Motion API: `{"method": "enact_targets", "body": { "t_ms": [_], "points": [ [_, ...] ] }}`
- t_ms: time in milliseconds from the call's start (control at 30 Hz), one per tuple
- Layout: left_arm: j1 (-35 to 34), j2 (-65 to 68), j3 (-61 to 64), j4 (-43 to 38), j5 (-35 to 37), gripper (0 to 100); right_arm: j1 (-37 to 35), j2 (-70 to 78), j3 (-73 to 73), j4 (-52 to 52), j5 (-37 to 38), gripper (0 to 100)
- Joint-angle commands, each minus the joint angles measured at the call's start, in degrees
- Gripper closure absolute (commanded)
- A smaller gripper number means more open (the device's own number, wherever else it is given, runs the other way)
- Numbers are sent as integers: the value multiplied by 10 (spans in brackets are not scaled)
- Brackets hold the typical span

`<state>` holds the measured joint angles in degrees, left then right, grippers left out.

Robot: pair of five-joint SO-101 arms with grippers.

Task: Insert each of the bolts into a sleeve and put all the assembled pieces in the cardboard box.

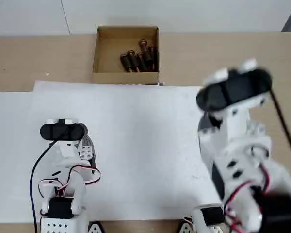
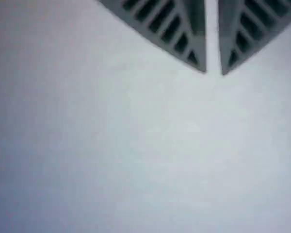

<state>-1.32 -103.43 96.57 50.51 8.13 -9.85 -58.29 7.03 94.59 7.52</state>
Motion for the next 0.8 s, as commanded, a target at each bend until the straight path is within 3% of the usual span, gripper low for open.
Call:
{"method": "enact_targets", "body": {
  "t_ms": [0,567,767],
  "points": [
    [1,-6,-3,3,1,994,7,-79,117,-37,-5,997],
    [1,-6,-3,3,1,994,8,-411,606,-247,-2,997],
    [1,-6,-3,3,1,994,52,-458,726,-297,-2,997]
  ]
}}
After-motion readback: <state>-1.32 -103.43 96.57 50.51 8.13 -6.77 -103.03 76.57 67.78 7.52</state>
